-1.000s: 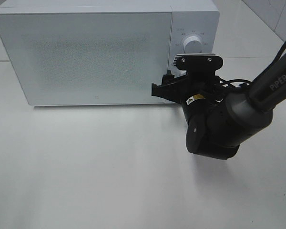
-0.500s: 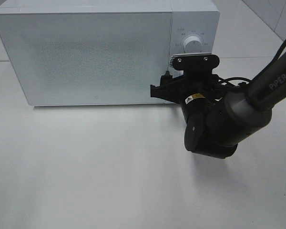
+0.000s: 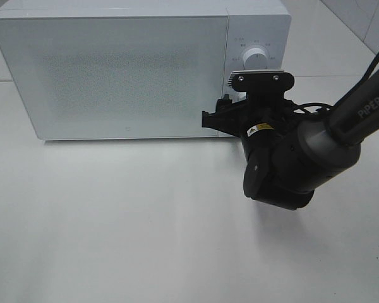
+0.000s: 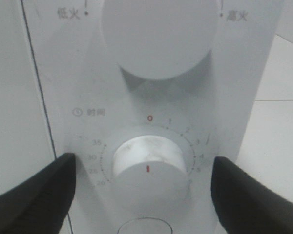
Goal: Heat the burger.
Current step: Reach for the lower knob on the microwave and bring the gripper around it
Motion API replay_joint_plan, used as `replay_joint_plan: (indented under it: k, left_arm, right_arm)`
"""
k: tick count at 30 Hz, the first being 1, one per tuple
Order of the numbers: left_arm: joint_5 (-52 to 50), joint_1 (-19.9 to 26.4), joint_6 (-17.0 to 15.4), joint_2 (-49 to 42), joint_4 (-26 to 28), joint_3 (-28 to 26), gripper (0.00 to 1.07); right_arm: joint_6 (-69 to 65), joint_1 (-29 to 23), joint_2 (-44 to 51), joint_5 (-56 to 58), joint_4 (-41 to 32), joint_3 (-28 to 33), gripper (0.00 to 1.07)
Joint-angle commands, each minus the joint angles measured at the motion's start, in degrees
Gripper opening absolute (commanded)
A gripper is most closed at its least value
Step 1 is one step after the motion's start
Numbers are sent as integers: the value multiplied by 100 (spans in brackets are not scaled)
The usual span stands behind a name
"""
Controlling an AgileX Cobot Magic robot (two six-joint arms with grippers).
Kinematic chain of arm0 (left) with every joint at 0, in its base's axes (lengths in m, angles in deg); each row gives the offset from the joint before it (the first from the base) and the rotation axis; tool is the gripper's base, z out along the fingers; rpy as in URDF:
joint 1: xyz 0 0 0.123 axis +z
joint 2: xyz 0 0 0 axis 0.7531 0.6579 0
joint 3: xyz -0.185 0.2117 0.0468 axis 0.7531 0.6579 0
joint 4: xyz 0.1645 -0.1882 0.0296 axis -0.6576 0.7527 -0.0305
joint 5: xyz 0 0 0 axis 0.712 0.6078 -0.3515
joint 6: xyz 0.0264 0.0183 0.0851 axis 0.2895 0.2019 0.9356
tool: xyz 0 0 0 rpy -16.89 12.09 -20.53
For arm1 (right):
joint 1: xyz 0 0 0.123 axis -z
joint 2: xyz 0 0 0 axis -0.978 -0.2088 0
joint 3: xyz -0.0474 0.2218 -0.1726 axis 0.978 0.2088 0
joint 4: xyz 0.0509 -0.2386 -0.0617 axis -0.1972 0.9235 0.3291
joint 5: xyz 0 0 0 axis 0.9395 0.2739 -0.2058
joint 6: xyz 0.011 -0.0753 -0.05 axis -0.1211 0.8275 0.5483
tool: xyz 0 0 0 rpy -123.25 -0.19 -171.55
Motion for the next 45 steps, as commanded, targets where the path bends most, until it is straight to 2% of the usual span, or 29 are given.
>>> replay_joint_plan:
  k: [1, 11, 15, 16, 17, 18, 19, 20, 21, 22, 23, 24, 41, 44, 45]
  left_arm:
    - [0, 23, -34, -109, 17, 29, 98]
    - [0, 23, -34, -109, 17, 29, 98]
    - [0, 23, -34, -109, 17, 29, 98]
    - [0, 23, -34, -109, 17, 29, 98]
    - [0, 23, -34, -109, 17, 29, 98]
    - [0, 23, -34, -109, 17, 29, 98]
    - [0, 23, -34, -109, 17, 29, 98]
    - [0, 23, -34, -109, 17, 29, 98]
    - [0, 23, -34, -109, 17, 29, 98]
    - [0, 23, -34, -109, 17, 29, 98]
    - [0, 23, -34, -109, 17, 29, 98]
    - [0, 23, -34, -109, 17, 29, 98]
    - [0, 23, -34, -109, 17, 29, 98]
    - [0, 23, -34, -109, 17, 29, 98]
    - [0, 23, -34, -109, 17, 29, 98]
  right_arm:
    - [34, 69, 86, -676, -120, -74, 72]
    - [34, 69, 120, -922, 6, -80, 68]
    - [34, 69, 120, -928, 6, -80, 62]
    - [34, 69, 120, -963, 0, -80, 53]
    - [34, 69, 120, -963, 0, -80, 53]
    - [34, 69, 120, -980, 0, -80, 49]
    - [34, 69, 120, -1054, 0, -80, 36]
    - [34, 69, 120, -1054, 0, -80, 36]
    - [34, 69, 120, -1129, 0, -80, 20]
    - [34, 69, 120, -1152, 0, -80, 14]
    - [34, 69, 120, -1152, 0, -80, 14]
    - [34, 69, 120, -1197, 0, -80, 0]
    - [-23, 69, 120, -1306, 40, -80, 0]
    - [-533, 69, 120, -1226, 149, -80, 0]
    - [-1106, 69, 120, -1129, 304, -80, 0]
